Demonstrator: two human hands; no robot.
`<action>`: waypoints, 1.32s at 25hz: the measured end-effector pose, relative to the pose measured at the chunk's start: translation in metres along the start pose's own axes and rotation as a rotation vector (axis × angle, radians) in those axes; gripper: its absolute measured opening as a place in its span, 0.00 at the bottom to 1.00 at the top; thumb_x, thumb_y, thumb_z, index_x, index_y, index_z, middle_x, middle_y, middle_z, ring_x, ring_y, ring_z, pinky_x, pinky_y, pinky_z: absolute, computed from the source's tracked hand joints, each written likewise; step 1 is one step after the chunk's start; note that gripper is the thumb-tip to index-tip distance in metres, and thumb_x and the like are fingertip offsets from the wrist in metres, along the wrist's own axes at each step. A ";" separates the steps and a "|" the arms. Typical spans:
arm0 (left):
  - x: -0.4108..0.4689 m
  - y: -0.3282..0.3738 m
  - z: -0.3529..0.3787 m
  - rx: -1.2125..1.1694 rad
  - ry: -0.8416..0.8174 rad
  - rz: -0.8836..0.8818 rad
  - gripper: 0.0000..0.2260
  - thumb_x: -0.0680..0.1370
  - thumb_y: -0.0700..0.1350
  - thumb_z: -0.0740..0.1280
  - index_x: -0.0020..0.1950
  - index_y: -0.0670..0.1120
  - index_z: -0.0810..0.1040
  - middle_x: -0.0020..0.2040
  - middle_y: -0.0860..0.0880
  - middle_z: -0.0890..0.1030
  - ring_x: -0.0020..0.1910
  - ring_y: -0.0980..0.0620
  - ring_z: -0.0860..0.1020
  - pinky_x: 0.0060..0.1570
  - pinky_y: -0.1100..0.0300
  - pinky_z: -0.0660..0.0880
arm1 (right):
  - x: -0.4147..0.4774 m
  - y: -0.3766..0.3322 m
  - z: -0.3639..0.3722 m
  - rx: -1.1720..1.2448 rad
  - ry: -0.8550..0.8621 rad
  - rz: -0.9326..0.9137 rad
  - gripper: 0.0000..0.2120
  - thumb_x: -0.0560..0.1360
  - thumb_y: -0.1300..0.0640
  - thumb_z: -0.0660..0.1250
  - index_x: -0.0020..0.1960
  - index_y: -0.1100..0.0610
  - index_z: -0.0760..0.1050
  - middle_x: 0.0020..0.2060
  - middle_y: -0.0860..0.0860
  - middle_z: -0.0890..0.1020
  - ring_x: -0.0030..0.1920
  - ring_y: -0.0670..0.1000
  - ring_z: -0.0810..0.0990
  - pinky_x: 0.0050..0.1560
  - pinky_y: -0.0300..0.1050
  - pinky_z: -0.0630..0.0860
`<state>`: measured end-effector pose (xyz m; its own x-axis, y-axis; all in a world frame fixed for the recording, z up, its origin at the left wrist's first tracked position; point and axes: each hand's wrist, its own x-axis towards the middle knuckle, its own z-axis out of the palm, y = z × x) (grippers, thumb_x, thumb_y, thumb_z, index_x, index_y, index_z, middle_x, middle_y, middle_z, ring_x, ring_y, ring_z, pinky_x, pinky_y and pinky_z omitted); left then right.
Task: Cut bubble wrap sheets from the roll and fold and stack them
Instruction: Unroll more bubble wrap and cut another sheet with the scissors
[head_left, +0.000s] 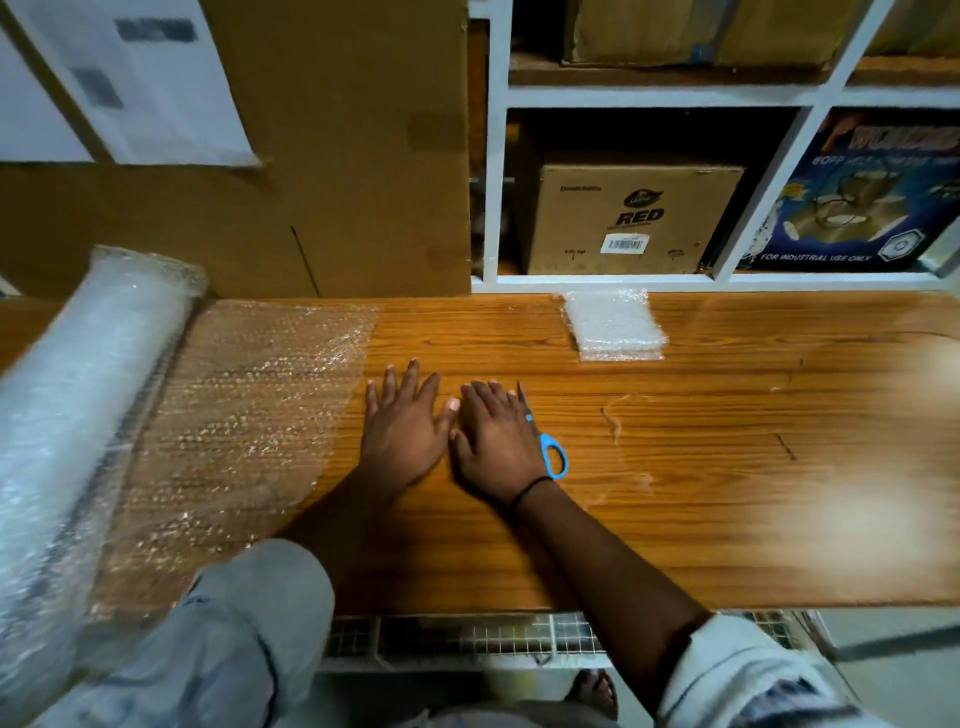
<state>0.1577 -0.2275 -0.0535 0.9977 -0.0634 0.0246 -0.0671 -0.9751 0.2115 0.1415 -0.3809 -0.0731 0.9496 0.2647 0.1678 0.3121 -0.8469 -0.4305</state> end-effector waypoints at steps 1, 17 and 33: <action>-0.011 -0.017 -0.004 0.015 0.000 0.025 0.27 0.85 0.62 0.51 0.82 0.52 0.61 0.84 0.46 0.53 0.83 0.40 0.49 0.80 0.40 0.43 | -0.005 -0.019 0.010 0.005 0.022 0.026 0.30 0.80 0.50 0.63 0.79 0.61 0.65 0.78 0.60 0.68 0.80 0.62 0.61 0.81 0.57 0.49; -0.164 -0.238 -0.041 0.142 -0.072 0.053 0.27 0.85 0.59 0.47 0.83 0.52 0.55 0.84 0.44 0.51 0.82 0.35 0.48 0.79 0.36 0.45 | -0.078 -0.242 0.099 0.183 0.073 0.265 0.26 0.81 0.49 0.65 0.76 0.58 0.68 0.66 0.61 0.78 0.66 0.64 0.75 0.64 0.57 0.73; -0.185 -0.295 -0.036 0.096 -0.109 0.096 0.35 0.83 0.67 0.48 0.85 0.49 0.50 0.84 0.40 0.48 0.82 0.37 0.44 0.79 0.47 0.38 | -0.073 -0.191 0.072 0.268 0.203 0.553 0.26 0.77 0.67 0.64 0.74 0.56 0.70 0.56 0.64 0.83 0.53 0.65 0.80 0.43 0.47 0.65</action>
<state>-0.0074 0.0801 -0.0851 0.9823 -0.1749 -0.0671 -0.1661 -0.9789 0.1190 0.0145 -0.2053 -0.0675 0.9563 -0.2923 0.0109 -0.2003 -0.6814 -0.7039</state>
